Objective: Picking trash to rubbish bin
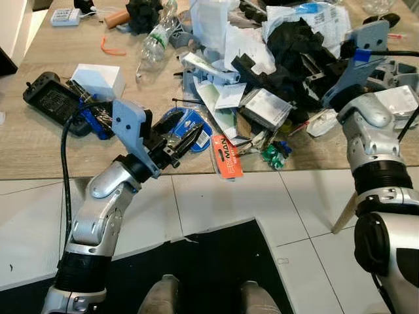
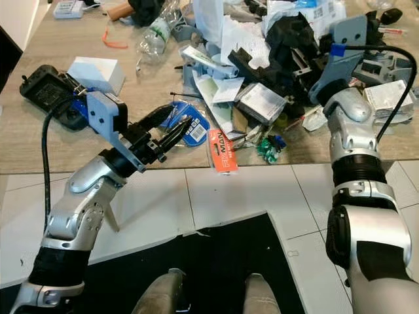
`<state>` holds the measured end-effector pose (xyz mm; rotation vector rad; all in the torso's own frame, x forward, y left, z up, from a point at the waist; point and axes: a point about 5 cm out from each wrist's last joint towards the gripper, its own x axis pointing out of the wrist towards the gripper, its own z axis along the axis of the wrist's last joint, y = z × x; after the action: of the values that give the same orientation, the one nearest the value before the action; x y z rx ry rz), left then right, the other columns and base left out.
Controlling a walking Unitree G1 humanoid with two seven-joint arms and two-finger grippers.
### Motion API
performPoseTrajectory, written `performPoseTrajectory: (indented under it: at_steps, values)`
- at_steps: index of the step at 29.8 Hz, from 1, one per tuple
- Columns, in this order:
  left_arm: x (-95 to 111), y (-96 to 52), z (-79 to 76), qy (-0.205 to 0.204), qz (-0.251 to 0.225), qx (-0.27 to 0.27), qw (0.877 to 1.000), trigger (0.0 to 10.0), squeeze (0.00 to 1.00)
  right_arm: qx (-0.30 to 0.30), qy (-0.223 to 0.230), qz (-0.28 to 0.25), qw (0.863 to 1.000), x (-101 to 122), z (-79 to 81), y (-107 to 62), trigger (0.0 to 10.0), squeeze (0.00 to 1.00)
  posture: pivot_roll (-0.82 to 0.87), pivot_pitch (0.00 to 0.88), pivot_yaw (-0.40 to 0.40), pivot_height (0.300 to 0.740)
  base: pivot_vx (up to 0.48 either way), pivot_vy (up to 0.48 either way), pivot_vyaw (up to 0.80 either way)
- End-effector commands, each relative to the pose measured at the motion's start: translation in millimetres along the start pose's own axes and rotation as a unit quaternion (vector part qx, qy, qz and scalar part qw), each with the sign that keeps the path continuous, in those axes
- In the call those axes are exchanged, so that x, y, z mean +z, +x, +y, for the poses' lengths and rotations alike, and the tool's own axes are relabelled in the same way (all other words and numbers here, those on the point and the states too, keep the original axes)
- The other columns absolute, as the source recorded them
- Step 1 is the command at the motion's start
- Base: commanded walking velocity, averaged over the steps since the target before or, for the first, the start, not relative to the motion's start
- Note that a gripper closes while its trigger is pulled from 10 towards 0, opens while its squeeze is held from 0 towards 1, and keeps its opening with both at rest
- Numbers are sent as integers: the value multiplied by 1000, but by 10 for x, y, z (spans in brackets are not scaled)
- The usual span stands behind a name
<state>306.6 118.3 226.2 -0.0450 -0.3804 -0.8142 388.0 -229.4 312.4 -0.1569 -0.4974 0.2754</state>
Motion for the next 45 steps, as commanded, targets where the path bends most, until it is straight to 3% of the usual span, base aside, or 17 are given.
performPoseTrajectory:
  at_steps: [1,2,3,4,5,6,11,12,13,14,17,19,23,32,35,40,45]
  values:
    - [-26,18,-28,-7,1,-18,1000,10000,0,5,16,-21,1000,46,22,-19,0,0,7,149,43,740,0,0,0]
    - [-29,35,-46,-10,2,-30,1000,10000,0,9,27,-30,999,74,47,-19,0,0,7,149,43,740,0,0,0]
    - [-27,45,-55,-11,1,-32,999,10000,0,16,42,-37,998,76,87,-25,1647,0,6,138,35,740,0,0,0]
    - [-27,45,-55,-11,1,-32,999,10000,0,16,42,-37,998,76,87,-25,1647,0,6,138,35,740,0,0,0]
    - [-23,51,-59,-12,-1,-33,999,10000,0,24,54,-44,997,80,127,-36,2431,0,6,138,35,740,0,0,0]
    - [-14,61,-53,-19,-7,-28,999,10000,0,47,96,-67,992,110,259,-78,10000,0,6,134,35,740,0,0,0]
    - [-3,55,-17,-36,-18,-19,999,10000,0,93,153,-94,979,157,489,-147,10000,0,-2,123,30,740,0,0,0]
    - [-2,52,-2,-38,-18,-17,999,10000,0,111,173,-102,973,174,566,-173,10000,0,-4,122,29,740,0,0,0]
    - [-6,36,38,-40,-14,-15,999,10000,0,151,224,-112,956,183,726,-243,10000,0,-9,117,29,740,0,0,0]
    - [-6,36,38,-40,-14,-15,999,10000,0,151,224,-112,956,183,726,-243,10000,0,-9,117,29,740,0,0,0]
    - [-42,0,103,-31,6,-5,999,10000,0,183,271,-116,938,160,878,-332,10000,0,-5,114,27,740,0,0,0]
    - [-70,-81,153,-29,22,-4,999,10000,0,195,310,-118,923,139,984,-411,10000,0,-5,114,27,740,0,0,0]
    - [-77,-276,267,-46,32,10,998,10000,0,201,349,-97,910,59,1171,-511,10000,0,-10,113,25,740,0,0,0]
    - [-110,-341,278,-55,35,19,998,10000,0,203,374,-66,903,-37,1315,-516,10000,0,-3,112,13,740,-281,0,0]
    - [-149,-302,209,-62,35,11,997,10000,0,194,383,-49,902,-116,1349,-518,10000,0,0,111,9,740,-354,0,0]
    - [-325,-192,-86,-108,40,-27,993,10000,0,174,387,-1,905,-315,1436,-605,10000,0,-5,114,12,740,-383,0,0]
    - [-370,-174,-161,-118,43,-39,991,10000,0,170,388,13,906,-371,1461,-642,10000,0,-3,116,14,740,-383,0,0]
